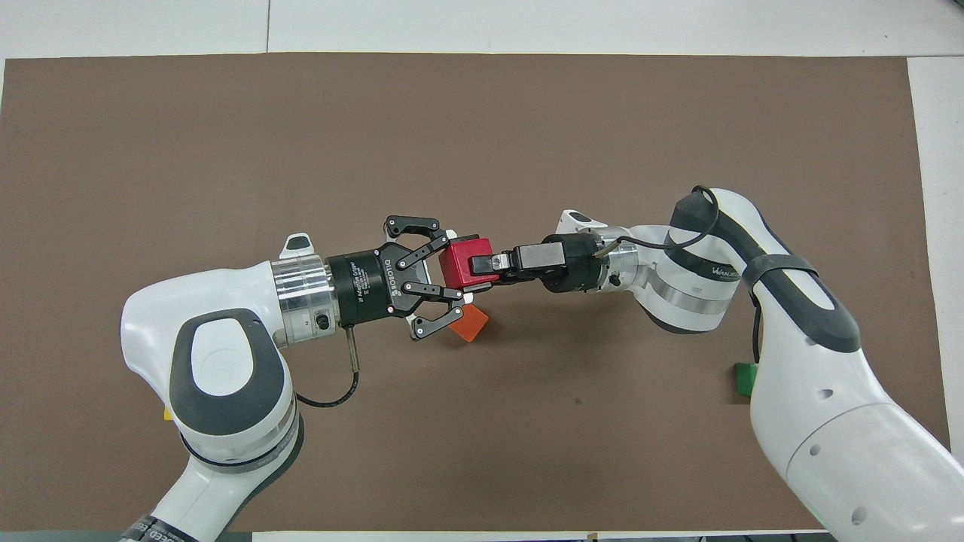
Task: Transfer red block to right arm and stack on blue block
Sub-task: 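Open the left gripper and draw it back from the red block, then carry the red block with the right gripper above the blue block, then lower the red block onto the blue block with the right gripper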
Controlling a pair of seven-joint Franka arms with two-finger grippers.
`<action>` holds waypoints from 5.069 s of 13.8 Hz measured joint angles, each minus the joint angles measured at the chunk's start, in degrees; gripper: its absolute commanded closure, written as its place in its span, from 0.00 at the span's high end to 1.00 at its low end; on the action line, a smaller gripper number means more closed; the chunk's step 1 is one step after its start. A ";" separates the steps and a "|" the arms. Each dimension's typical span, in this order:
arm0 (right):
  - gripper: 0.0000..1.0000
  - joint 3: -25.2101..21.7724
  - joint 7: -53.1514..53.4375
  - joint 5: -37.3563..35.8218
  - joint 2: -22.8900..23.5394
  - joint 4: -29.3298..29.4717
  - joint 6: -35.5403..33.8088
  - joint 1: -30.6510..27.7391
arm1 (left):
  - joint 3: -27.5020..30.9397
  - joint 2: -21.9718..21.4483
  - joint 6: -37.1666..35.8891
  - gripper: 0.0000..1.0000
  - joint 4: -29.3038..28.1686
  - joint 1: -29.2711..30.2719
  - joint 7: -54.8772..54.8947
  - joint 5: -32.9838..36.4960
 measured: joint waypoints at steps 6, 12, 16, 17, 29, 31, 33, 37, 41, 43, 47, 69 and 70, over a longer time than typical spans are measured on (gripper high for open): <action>0.00 0.01 -0.42 -0.01 -0.33 -0.02 1.95 0.07 | 0.18 -0.02 -0.62 1.00 0.19 0.05 -0.10 -0.23; 0.00 0.02 -0.42 -0.01 -1.25 -0.03 4.20 0.21 | 0.91 -1.90 -6.66 1.00 -1.74 4.08 -0.17 -0.25; 0.00 0.02 0.67 -0.03 -2.39 -0.02 6.60 0.44 | 1.08 -4.09 -15.37 1.00 -4.53 11.05 -0.13 5.19; 0.00 -0.01 1.81 -0.50 -3.03 -0.01 7.83 0.44 | 1.13 -4.72 -18.46 1.00 -5.25 13.82 -0.07 8.60; 0.00 -1.40 30.63 -39.44 -15.05 11.22 25.87 -7.79 | 1.54 -1.22 -34.54 1.00 7.02 29.53 14.61 54.33; 0.00 -1.72 34.89 -47.73 -15.68 13.10 25.93 -9.71 | 1.58 -0.23 -34.58 1.00 8.16 29.85 23.20 61.09; 0.00 -2.29 39.79 -57.82 -15.81 16.32 25.97 -11.15 | 1.54 0.48 -34.52 1.00 9.02 29.88 31.73 68.22; 0.00 -2.47 48.06 -82.86 -16.83 22.92 25.95 -11.87 | 1.12 1.06 -33.62 1.00 9.93 29.83 51.07 79.28; 0.00 -2.25 50.10 -103.26 -19.16 23.30 24.03 -11.72 | 0.41 1.08 -32.40 1.00 10.75 26.98 68.58 87.60; 0.00 -2.16 52.92 -108.71 -19.87 21.27 23.09 -11.23 | 0.41 1.09 -30.99 1.00 10.86 26.89 71.96 88.38; 0.00 -2.02 56.08 -111.66 -21.21 12.84 26.35 -10.88 | 0.46 1.13 -31.93 1.00 13.81 26.84 70.80 94.28; 0.00 -2.36 57.18 -115.57 -19.96 -5.58 57.25 -14.42 | 3.69 3.42 -38.82 1.00 23.94 21.81 67.90 94.91; 0.00 -2.36 57.18 -115.57 -19.96 -6.13 57.53 -14.45 | 3.64 3.42 -38.83 1.00 23.94 21.81 67.90 94.90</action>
